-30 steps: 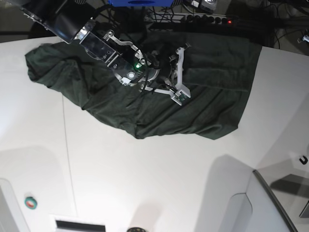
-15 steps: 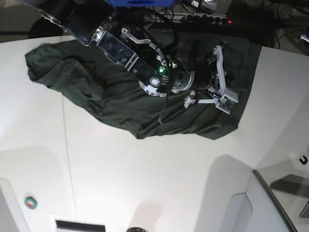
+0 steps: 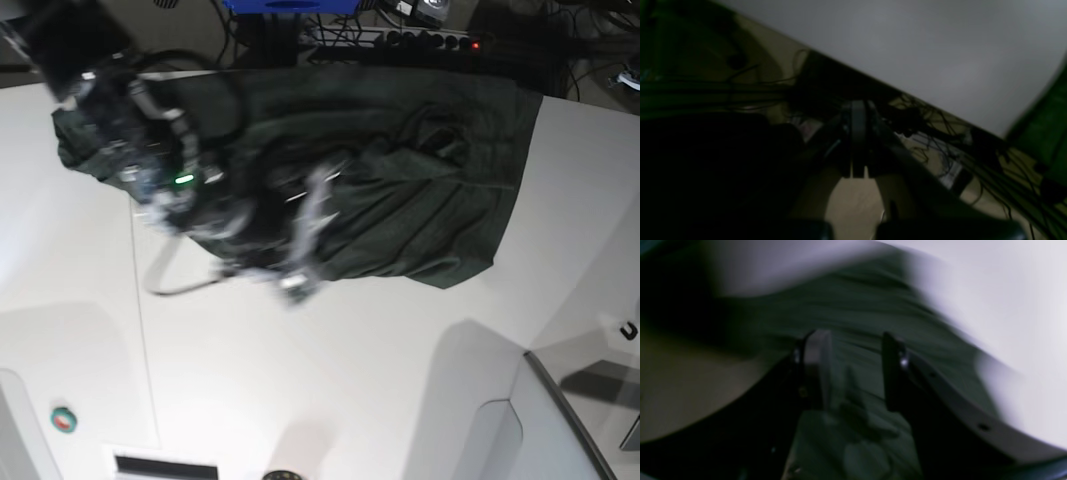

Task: Layout the t-shirt on the table in an organized manner, then fold the t-shirt properly
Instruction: 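Pull the grasped fabric back with the right gripper to the shirt side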

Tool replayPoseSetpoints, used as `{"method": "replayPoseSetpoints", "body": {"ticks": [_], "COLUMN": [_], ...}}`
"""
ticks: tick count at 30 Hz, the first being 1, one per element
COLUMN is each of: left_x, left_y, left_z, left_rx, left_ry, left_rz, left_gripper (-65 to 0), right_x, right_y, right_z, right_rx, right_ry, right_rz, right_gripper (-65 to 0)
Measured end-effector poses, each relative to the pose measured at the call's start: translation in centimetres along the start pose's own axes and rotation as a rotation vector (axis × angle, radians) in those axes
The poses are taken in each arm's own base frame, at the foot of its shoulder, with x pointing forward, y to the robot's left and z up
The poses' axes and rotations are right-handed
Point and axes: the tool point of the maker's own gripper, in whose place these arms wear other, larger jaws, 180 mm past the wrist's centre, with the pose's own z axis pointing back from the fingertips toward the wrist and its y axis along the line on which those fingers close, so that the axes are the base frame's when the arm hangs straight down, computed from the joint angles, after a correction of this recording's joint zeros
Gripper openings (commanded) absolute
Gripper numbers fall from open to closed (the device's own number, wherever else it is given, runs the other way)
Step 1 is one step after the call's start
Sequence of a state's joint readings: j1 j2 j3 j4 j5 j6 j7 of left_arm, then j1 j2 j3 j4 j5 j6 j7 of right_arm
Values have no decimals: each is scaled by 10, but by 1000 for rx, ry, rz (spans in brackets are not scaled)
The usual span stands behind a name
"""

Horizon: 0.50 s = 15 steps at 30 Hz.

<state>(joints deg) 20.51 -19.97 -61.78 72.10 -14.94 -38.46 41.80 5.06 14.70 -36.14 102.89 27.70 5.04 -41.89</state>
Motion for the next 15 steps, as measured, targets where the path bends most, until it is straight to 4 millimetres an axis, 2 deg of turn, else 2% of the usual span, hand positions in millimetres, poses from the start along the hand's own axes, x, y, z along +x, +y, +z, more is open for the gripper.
{"method": "replayPoseSetpoints", "body": {"ticks": [2, 3, 4, 5, 6, 7, 8, 9, 11, 13, 15], "left_x": [2, 4, 7, 8, 11, 14, 19, 21, 23, 14, 8], "left_y": [-12, -17, -26, -38, -54, -74, -100, -127, -169, -193, -208], "left_z": [-2, -1, -2, -3, -5, -7, -10, -12, -12, -14, -21], "left_rx": [-30, -34, -46, -63, -88, -123, -181, -231, -323, -366, -384], "left_ry": [-17, -28, -32, -22, -18, -21, -40, -56, -86, -67, -31], "left_rz": [-6, -10, -33, -78, -130, -180, -211, -233, -257, -267, -282], "left_gripper": [-650, -650, -650, -650, -650, -650, -650, -650, -650, -650, -650], "right_x": [-30, -47, -65, -77, -86, -93, -101, -106, -119, -137, -147], "right_y": [-42, -54, -67, -83, -104, -125, -145, -161, -177, -179, -165], "right_z": [16, 23, 32, 43, 58, 73, 90, 105, 126, 137, 132], "right_rx": [-127, -158, -191, -239, -314, -386, -457, -508, -578, -608, -577], "right_ry": [41, 62, 76, 61, 38, 19, 7, -7, -16, 10, 49], "right_rz": [-133, -204, -270, -333, -366, -398, -422, -448, -494, -530, -528], "right_gripper": [-450, -456, -486, -548, -618, -650, -644, -611, -579, -507, -414]}}
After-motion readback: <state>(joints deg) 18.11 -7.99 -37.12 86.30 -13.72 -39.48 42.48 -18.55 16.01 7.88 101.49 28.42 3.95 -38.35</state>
